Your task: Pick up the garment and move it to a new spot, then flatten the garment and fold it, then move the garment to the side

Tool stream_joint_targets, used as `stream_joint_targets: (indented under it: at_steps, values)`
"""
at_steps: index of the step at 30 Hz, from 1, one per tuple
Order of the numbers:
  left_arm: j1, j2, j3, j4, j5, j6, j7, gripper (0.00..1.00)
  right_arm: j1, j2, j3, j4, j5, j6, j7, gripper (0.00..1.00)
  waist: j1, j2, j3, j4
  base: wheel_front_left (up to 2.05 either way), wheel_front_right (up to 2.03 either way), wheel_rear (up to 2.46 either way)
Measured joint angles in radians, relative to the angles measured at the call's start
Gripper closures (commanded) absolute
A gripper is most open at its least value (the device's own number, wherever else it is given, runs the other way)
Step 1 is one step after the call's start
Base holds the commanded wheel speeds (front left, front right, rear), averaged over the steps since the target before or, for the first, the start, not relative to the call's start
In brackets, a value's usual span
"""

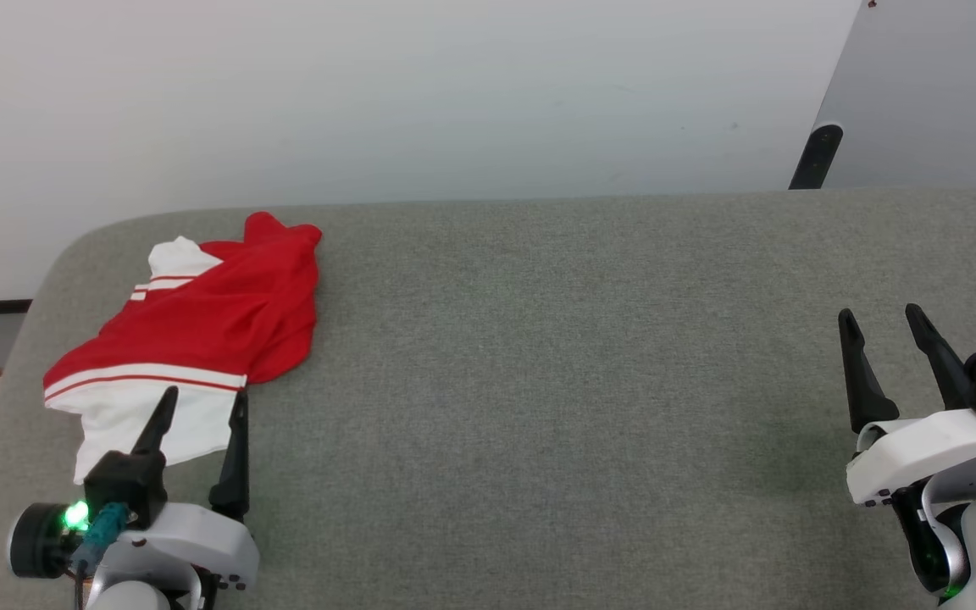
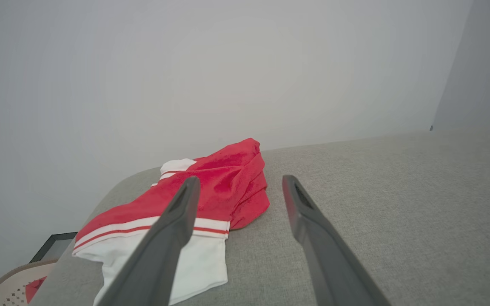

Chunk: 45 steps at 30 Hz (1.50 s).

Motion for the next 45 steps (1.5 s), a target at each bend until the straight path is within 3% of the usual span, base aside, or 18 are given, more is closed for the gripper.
stream_joint_targets:
  at_steps: [12, 18, 28, 45]
  values:
    - [0.001, -0.02, 0.01, 0.042, -0.054, -0.007, 0.0, 0.0, 0.001, 0.002, 0.017, 0.014, 0.015, 0.001, -0.001, 0.0, 0.0, 0.0, -0.009, 0.031, 0.0, 0.0, 0.0]
    - [0.016, -0.02, 0.023, 0.051, -0.063, 0.018, 0.001, 0.0, 0.0, -0.004, 0.062, 0.023, 0.03, 0.001, -0.002, 0.0, 0.0, 0.0, -0.017, 0.078, 0.0, 0.0, 0.0]
    - [0.042, -0.022, 0.011, 0.025, -0.058, 0.037, 0.0, 0.0, -0.007, -0.007, 0.108, 0.045, 0.042, 0.001, -0.008, 0.0, 0.0, 0.0, -0.022, 0.198, 0.0, 0.0, 0.0]
    - [0.102, -0.026, 0.023, -0.034, -0.08, 0.072, 0.005, 0.0, -0.069, -0.005, 0.232, 0.09, 0.076, 0.001, -0.017, 0.0, 0.0, 0.0, -0.026, 0.485, 0.0, 0.0, 0.0]
